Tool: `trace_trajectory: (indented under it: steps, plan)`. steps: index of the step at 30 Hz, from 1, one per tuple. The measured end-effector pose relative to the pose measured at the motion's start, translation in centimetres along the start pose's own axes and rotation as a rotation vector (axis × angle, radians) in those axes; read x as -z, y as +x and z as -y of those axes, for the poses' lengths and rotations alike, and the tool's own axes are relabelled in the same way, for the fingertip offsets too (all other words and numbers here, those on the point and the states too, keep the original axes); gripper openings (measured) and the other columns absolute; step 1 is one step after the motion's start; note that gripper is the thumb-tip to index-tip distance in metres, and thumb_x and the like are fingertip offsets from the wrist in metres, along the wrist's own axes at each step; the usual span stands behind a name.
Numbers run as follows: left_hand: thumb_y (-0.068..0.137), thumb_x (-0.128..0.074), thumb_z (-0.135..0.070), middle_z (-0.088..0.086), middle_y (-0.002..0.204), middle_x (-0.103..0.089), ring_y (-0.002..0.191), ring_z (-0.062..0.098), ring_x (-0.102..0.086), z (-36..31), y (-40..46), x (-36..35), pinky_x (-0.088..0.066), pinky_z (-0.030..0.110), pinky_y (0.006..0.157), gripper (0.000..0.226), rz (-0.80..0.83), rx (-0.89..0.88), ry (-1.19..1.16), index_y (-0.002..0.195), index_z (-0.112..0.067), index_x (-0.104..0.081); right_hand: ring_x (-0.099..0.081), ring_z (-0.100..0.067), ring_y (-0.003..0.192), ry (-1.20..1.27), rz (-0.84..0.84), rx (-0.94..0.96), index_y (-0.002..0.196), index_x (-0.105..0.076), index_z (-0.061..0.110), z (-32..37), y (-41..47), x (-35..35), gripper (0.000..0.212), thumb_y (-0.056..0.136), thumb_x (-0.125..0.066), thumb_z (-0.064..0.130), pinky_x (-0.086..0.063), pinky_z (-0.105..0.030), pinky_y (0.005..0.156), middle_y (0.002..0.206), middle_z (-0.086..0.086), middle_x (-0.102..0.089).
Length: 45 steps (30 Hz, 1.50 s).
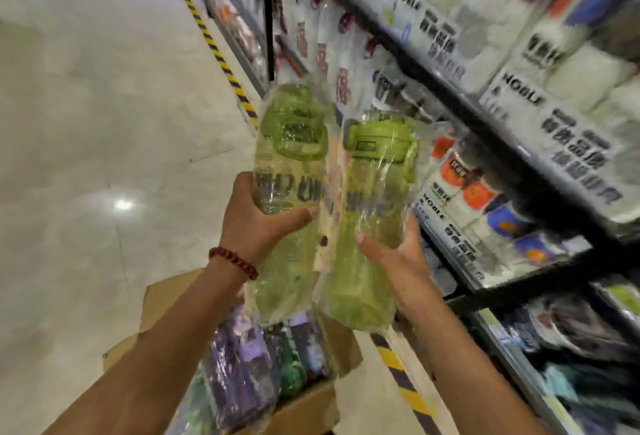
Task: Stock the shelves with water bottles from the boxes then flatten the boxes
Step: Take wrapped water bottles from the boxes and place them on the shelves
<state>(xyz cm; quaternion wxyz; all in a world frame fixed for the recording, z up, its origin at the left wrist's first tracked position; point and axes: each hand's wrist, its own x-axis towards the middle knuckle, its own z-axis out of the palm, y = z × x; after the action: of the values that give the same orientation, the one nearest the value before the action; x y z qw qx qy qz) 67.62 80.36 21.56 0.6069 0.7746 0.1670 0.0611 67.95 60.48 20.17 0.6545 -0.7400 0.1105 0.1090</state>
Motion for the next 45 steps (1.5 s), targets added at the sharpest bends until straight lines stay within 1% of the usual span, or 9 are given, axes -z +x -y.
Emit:
trace_trajectory:
  steps: [5,9,14,19,23,27,32,37,45]
  plan:
    - [0.040,-0.086,-0.039,-0.007,0.099,-0.062,0.088,0.005,-0.062,-11.6,-1.0,-0.5,-0.047,0.007,0.065,0.079,0.075,-0.207,-0.058,0.108,-0.018,-0.051,-0.032,-0.003,0.126,0.041,-0.166,0.230,0.150,-0.017,0.025,9.9,-4.6,4.3,0.105,0.068,-0.083,0.027,-0.028,-0.015,0.095,0.146,0.009,-0.034]
    - [0.030,-0.083,-0.067,0.003,0.127,-0.057,0.115,0.020,-0.057,-18.9,-3.0,-1.8,-0.051,0.039,0.094,0.118,0.173,-0.332,-0.120,0.130,-0.018,-0.044,-0.019,0.006,0.116,0.098,-0.240,0.315,0.151,-0.012,0.022,15.3,-9.4,8.9,0.100,0.077,-0.079,0.018,-0.023,-0.009,0.091,0.130,0.031,-0.027]
    - [0.045,-0.085,-0.047,-0.018,0.104,-0.052,0.094,-0.009,-0.052,-26.4,-7.1,-5.1,-0.040,0.005,0.074,0.083,0.312,-0.525,-0.144,0.113,-0.022,-0.044,-0.024,-0.010,0.138,0.043,-0.434,0.396,0.151,-0.014,0.024,18.6,-16.1,14.3,0.119,0.050,-0.075,0.041,-0.025,-0.025,0.101,0.154,0.006,-0.023]
    - [0.042,-0.083,-0.051,-0.010,0.108,-0.057,0.095,-0.001,-0.057,-31.1,-12.1,-9.7,-0.045,0.012,0.080,0.090,0.432,-0.663,-0.199,0.116,-0.018,-0.045,-0.032,-0.007,0.136,0.040,-0.622,0.458,0.148,-0.022,0.026,19.6,-23.1,19.1,0.123,0.043,-0.079,0.052,-0.030,-0.033,0.112,0.151,0.006,-0.031]
    - [0.055,-0.090,-0.033,-0.019,0.102,-0.050,0.093,0.000,-0.055,-34.0,-16.1,-13.2,-0.045,0.022,0.082,0.077,0.498,-0.752,-0.163,0.112,-0.023,-0.040,-0.055,0.007,0.109,0.038,-0.766,0.521,0.129,-0.043,0.031,20.0,-27.7,23.2,0.089,0.049,-0.080,0.038,-0.044,-0.016,0.091,0.129,0.011,-0.054]
    - [0.048,-0.082,-0.053,-0.007,0.109,-0.054,0.101,0.013,-0.054,-36.1,-19.8,-17.0,-0.043,0.025,0.083,0.095,0.570,-0.781,-0.143,0.125,-0.015,-0.041,-0.053,0.025,0.090,0.011,-0.881,0.546,0.115,-0.044,0.035,20.4,-31.4,26.7,0.069,0.055,-0.079,0.031,-0.039,0.001,0.071,0.112,0.024,-0.053]
    - [0.061,-0.086,-0.036,-0.004,0.103,-0.053,0.089,0.013,-0.055,-36.8,-23.6,-21.8,-0.040,0.021,0.068,0.082,0.639,-0.743,-0.088,0.123,-0.013,-0.039,-0.035,0.001,0.122,0.063,-0.969,0.524,0.144,-0.029,0.026,18.6,-33.2,31.2,0.102,0.056,-0.079,0.039,-0.029,-0.021,0.097,0.133,0.017,-0.035]
    - [0.062,-0.085,-0.039,-0.004,0.102,-0.054,0.078,0.003,-0.051,-36.9,-25.4,-26.9,-0.039,0.018,0.057,0.080,0.718,-0.629,-0.028,0.121,-0.016,-0.038,-0.047,0.016,0.089,0.155,-0.976,0.471,0.111,-0.041,0.040,17.1,-32.4,35.8,0.056,0.074,-0.080,0.023,-0.039,-0.015,0.075,0.104,0.030,-0.047]
    - [0.056,-0.085,-0.047,0.002,0.118,-0.054,0.104,0.022,-0.056,-41.5,-25.3,-34.4,-0.050,0.043,0.089,0.094,0.744,-0.477,-0.075,0.130,-0.013,-0.038,-0.045,-0.021,0.128,0.307,-0.969,0.409,0.146,-0.030,0.027,18.5,-28.7,44.8,0.119,0.041,-0.077,0.060,-0.038,-0.042,0.105,0.143,0.001,-0.044]
